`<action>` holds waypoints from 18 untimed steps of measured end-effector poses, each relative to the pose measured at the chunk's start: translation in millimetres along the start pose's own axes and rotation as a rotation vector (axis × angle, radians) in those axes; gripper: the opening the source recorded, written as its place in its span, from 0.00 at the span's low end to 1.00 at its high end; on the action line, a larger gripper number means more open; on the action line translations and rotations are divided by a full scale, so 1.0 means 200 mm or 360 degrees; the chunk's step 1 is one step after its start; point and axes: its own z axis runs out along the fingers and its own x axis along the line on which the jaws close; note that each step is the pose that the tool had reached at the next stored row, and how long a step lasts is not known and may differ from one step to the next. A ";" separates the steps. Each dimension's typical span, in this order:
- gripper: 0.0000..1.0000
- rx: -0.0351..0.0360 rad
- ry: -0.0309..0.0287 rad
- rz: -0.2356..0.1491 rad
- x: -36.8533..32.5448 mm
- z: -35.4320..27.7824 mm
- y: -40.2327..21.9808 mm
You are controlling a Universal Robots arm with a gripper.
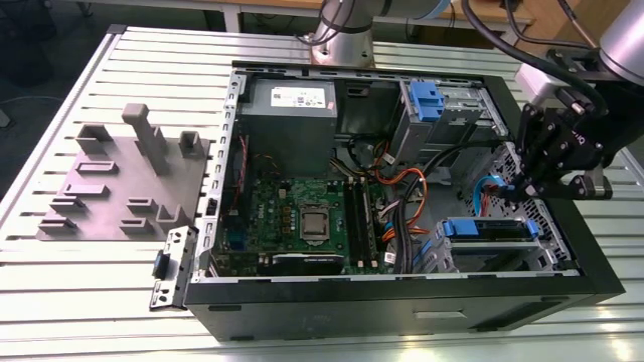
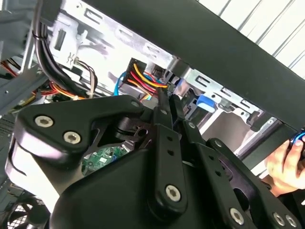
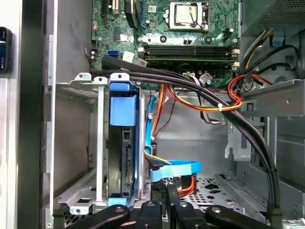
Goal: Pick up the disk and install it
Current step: 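Insert the first disk wire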
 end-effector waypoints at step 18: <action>0.16 0.0094 0.00005 -0.0022 0.085 0.003 0.074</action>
